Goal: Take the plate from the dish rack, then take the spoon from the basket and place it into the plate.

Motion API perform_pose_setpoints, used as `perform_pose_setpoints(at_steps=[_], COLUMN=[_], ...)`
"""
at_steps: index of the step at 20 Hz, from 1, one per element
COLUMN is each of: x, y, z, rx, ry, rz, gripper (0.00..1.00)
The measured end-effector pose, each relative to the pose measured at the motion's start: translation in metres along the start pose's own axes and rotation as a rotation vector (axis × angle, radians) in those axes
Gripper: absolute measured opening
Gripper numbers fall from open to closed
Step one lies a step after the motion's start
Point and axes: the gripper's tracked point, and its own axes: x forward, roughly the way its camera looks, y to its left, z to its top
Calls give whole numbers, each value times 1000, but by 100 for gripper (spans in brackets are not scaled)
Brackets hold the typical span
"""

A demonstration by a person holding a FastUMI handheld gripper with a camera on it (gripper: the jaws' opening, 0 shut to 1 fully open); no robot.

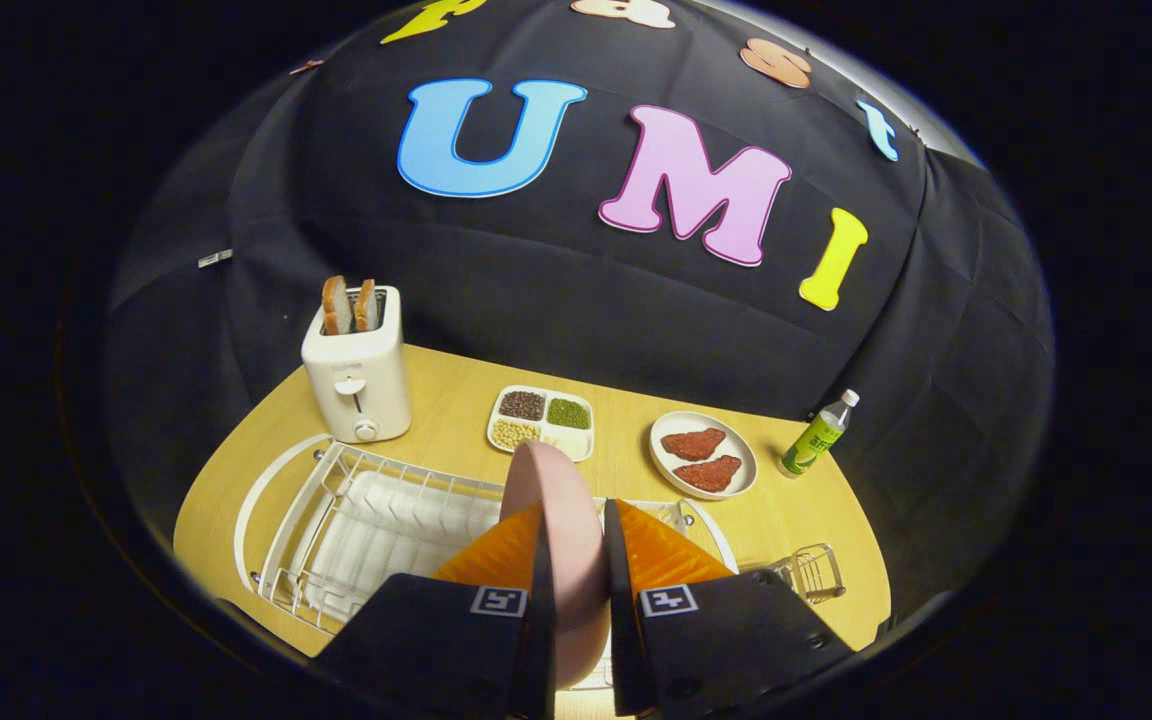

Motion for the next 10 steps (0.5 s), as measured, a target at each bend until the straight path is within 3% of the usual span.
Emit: perform_pose_setpoints(at_steps=[10], x=[-4], y=[-28], z=[-5], rx=[-1], ry=[-12], rz=[-7], gripper=[21])
